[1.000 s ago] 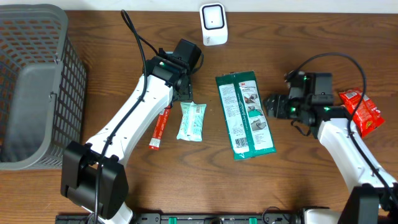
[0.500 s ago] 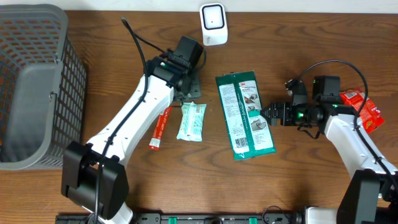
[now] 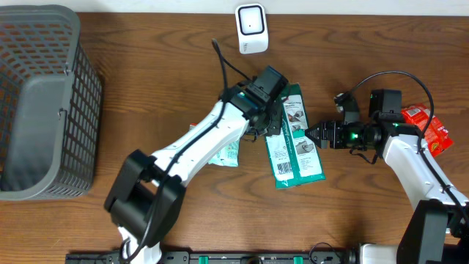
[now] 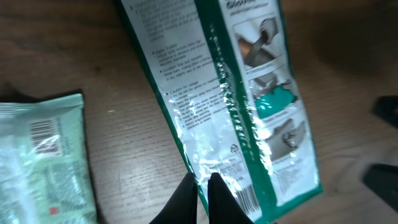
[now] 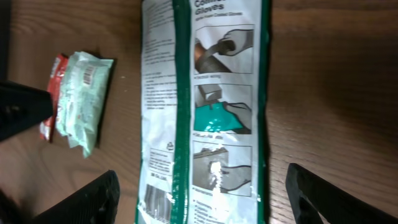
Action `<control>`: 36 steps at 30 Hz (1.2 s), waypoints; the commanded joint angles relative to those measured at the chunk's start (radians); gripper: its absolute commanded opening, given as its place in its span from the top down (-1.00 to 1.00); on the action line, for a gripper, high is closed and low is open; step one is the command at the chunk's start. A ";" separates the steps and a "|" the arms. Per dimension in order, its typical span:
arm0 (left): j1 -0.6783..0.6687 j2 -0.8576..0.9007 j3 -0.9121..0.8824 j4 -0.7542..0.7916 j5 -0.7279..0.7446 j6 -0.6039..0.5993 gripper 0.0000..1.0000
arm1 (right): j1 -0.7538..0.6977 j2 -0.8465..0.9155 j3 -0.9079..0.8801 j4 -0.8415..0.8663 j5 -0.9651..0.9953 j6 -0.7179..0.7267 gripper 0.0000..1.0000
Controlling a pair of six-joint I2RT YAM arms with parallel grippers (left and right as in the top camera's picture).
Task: Scan the item barcode
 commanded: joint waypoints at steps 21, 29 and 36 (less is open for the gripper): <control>0.005 0.255 -0.014 0.078 0.005 -0.045 0.80 | -0.002 0.134 0.008 0.034 0.068 -0.020 -0.64; 0.005 0.301 -0.014 0.085 0.004 -0.045 0.71 | -0.002 0.198 0.008 0.060 0.063 -0.020 -0.64; 0.005 0.333 -0.014 0.089 0.004 -0.044 0.71 | -0.002 0.256 0.008 0.094 0.007 -0.020 -0.64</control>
